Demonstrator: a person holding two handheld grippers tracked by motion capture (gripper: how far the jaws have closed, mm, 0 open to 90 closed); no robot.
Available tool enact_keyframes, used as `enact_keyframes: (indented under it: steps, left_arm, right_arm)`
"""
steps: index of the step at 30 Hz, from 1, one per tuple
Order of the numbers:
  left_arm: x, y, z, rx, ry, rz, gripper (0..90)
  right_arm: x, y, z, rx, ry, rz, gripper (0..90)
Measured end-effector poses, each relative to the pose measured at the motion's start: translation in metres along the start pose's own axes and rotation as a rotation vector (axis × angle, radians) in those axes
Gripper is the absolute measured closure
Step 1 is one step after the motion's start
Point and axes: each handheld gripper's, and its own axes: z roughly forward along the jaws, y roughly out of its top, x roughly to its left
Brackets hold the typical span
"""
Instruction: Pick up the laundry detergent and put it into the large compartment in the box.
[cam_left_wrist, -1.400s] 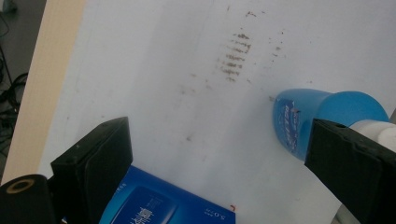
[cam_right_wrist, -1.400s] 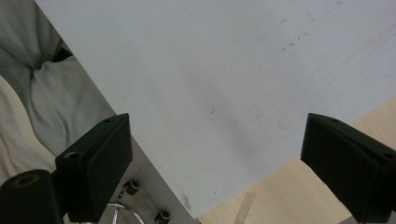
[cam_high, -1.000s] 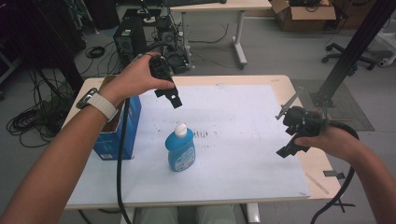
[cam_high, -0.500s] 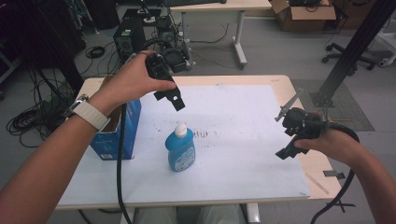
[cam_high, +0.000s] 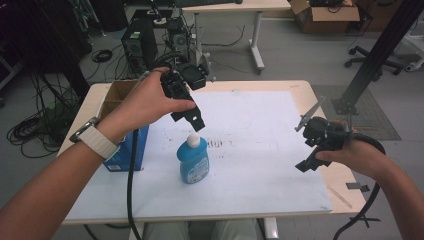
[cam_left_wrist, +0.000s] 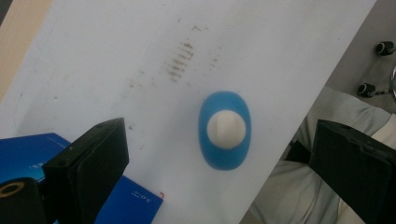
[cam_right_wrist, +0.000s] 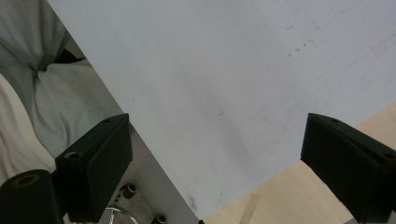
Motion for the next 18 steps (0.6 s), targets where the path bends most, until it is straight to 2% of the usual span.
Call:
enact_keyframes:
  steps: [12,18]
  left_arm:
    - [-0.006,-0.007,0.016,0.01,-0.028,-0.061,5.0]
    - [-0.007,-0.009,0.026,0.03,-0.022,-0.08,5.2]
  right_arm:
    - [0.0,-0.001,0.0,-0.004,0.0,0.001,8.9]
    - [0.001,0.0,0.001,-0.005,-0.001,-0.003,8.9]
